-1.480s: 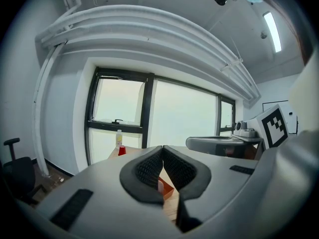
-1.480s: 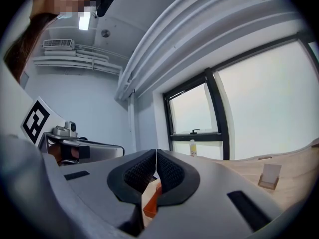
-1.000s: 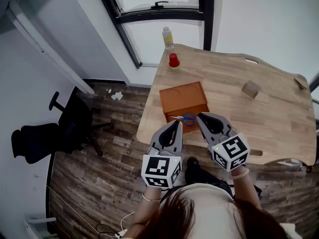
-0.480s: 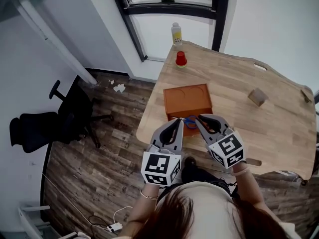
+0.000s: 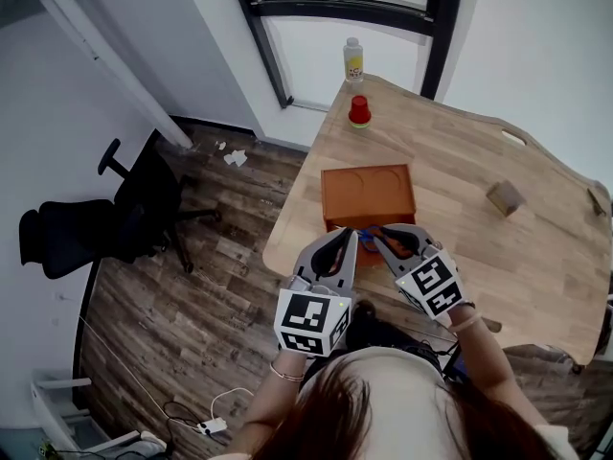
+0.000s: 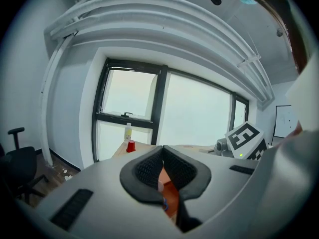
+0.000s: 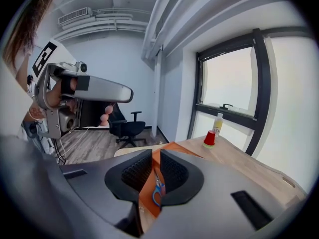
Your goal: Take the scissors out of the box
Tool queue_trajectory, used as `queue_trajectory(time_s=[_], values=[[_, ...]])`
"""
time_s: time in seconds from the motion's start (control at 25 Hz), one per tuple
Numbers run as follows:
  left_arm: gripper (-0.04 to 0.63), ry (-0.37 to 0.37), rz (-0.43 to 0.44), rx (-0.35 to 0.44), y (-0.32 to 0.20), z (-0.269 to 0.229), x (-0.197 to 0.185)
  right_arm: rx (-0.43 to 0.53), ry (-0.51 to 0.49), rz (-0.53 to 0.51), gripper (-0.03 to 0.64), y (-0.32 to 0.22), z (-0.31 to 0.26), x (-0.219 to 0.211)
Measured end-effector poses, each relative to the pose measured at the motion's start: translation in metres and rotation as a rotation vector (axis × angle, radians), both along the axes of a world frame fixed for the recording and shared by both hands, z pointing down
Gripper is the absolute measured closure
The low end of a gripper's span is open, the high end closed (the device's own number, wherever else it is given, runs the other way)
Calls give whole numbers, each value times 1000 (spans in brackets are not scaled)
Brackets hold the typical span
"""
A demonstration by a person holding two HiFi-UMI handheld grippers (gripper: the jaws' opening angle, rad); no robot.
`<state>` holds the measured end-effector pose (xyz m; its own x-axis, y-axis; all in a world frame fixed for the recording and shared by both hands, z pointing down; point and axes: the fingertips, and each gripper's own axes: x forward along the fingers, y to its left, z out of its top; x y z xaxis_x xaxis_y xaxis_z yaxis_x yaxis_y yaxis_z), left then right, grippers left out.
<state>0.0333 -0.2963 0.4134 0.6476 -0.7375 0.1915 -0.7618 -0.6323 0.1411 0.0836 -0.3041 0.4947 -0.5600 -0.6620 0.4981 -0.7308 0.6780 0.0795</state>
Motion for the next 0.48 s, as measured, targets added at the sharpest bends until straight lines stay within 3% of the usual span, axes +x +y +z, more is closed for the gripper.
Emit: queue_trajectory(time_s=[0.48], values=[[577,-7,-33,-21,-16,8,-2,-79,139,-115,526,-14,51,-6]])
